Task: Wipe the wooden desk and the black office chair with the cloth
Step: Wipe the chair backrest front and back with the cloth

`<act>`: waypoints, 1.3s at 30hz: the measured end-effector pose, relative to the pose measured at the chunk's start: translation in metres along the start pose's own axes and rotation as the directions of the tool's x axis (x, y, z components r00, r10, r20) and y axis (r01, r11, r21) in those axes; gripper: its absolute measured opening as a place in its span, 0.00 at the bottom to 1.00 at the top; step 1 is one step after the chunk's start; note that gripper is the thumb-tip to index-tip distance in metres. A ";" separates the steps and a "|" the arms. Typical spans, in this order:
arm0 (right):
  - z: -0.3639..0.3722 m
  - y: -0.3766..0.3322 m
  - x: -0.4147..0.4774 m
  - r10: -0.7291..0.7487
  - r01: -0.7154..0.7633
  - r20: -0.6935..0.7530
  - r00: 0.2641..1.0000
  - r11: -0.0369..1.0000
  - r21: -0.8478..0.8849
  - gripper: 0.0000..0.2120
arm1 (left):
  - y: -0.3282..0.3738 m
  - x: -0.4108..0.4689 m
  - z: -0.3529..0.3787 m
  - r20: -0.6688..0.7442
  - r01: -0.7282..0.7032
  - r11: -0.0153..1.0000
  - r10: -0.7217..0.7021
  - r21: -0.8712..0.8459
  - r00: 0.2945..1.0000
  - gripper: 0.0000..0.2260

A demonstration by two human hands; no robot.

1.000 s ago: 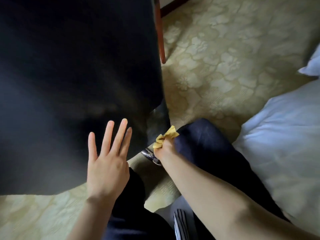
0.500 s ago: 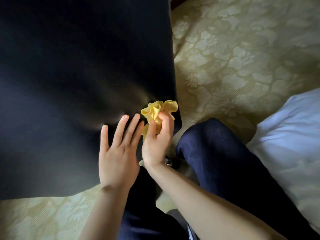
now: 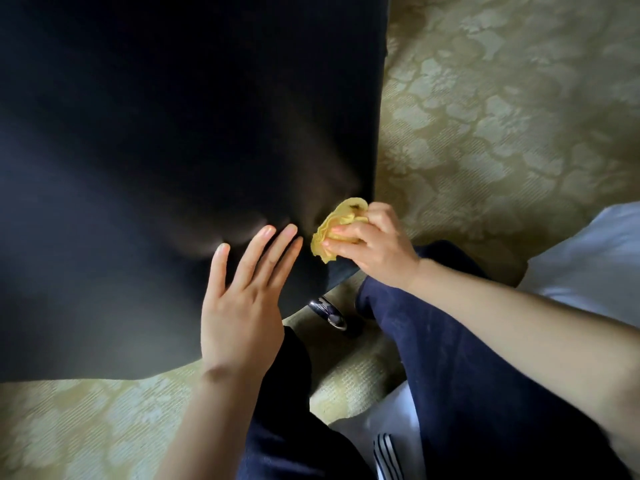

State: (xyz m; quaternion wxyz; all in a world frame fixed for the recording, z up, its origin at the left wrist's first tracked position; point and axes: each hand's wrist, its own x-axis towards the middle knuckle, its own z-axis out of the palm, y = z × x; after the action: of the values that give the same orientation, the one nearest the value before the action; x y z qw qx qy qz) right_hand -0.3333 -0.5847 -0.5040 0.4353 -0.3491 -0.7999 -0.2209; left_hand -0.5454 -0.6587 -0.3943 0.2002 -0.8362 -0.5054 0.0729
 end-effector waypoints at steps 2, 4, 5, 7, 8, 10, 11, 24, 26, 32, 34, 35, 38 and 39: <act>0.003 0.006 -0.008 -0.215 0.216 0.163 0.963 0.976 0.012 0.08 | 0.000 0.001 0.001 -0.014 0.010 1.000 -0.010 0.011 1.000 0.35; 0.007 0.009 -0.014 -0.332 0.325 0.294 0.896 0.943 0.073 0.12 | 0.000 0.001 0.003 -0.032 0.018 0.999 -0.017 0.029 0.999 0.33; 0.010 0.010 -0.017 -0.359 0.347 0.337 0.870 0.933 0.097 0.14 | 0.000 0.001 0.003 -0.038 0.021 0.999 -0.019 0.041 0.999 0.33; 0.016 0.011 -0.019 -0.426 0.404 0.401 0.811 0.903 0.142 0.14 | 0.001 0.001 0.005 -0.040 0.029 0.998 -0.027 0.049 0.999 0.31; 0.018 0.011 -0.019 -0.465 0.436 0.418 0.780 0.884 0.170 0.14 | 0.002 0.001 0.005 -0.039 0.033 0.998 -0.031 0.050 0.999 0.31; 0.017 0.014 -0.015 -0.529 0.485 0.433 0.730 0.847 0.218 0.14 | 0.002 0.000 0.005 -0.039 0.035 0.998 -0.033 0.057 0.999 0.31; 0.014 0.018 -0.013 -0.547 0.502 0.424 0.722 0.836 0.223 0.14 | 0.002 0.000 0.005 -0.039 0.035 0.998 -0.033 0.058 0.999 0.31; -0.017 0.034 0.024 -0.446 0.440 0.256 0.857 0.894 0.085 0.07 | 0.006 0.001 0.001 -0.043 0.042 0.995 -0.039 0.087 0.998 0.33; -0.001 0.027 0.012 -0.525 0.517 0.353 0.775 0.847 0.125 0.11 | 0.005 0.000 0.003 -0.052 0.038 0.994 -0.033 0.099 0.998 0.32; 0.038 -0.009 -0.013 -0.627 0.866 0.711 0.318 0.497 0.051 0.06 | 0.005 0.001 0.005 -0.067 0.034 0.994 -0.027 0.107 0.997 0.31; 0.049 -0.022 -0.017 -0.613 0.921 0.759 0.220 0.387 0.046 0.09 | 0.004 0.001 0.007 -0.069 0.032 0.994 -0.025 0.108 0.997 0.31; 0.054 -0.030 -0.020 -0.628 0.935 0.757 0.179 0.348 0.068 0.10 | 0.004 0.000 0.007 -0.070 0.032 0.993 -0.025 0.112 0.997 0.30; 0.063 -0.038 -0.023 -0.594 0.865 0.780 0.198 0.481 0.146 0.08 | 0.002 -0.001 0.008 -0.075 0.031 0.991 -0.021 0.130 0.997 0.31; 0.063 -0.037 -0.024 -0.582 0.836 0.783 0.218 0.526 0.158 0.08 | 0.002 -0.001 0.009 -0.075 0.035 0.991 -0.025 0.130 0.997 0.31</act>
State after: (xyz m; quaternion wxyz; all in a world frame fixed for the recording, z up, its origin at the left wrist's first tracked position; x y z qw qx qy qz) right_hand -0.3867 -0.5762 -0.5590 -0.1577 -0.0553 -0.9237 -0.3449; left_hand -0.5469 -0.6579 -0.4032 0.2740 -0.8157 -0.5043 0.0722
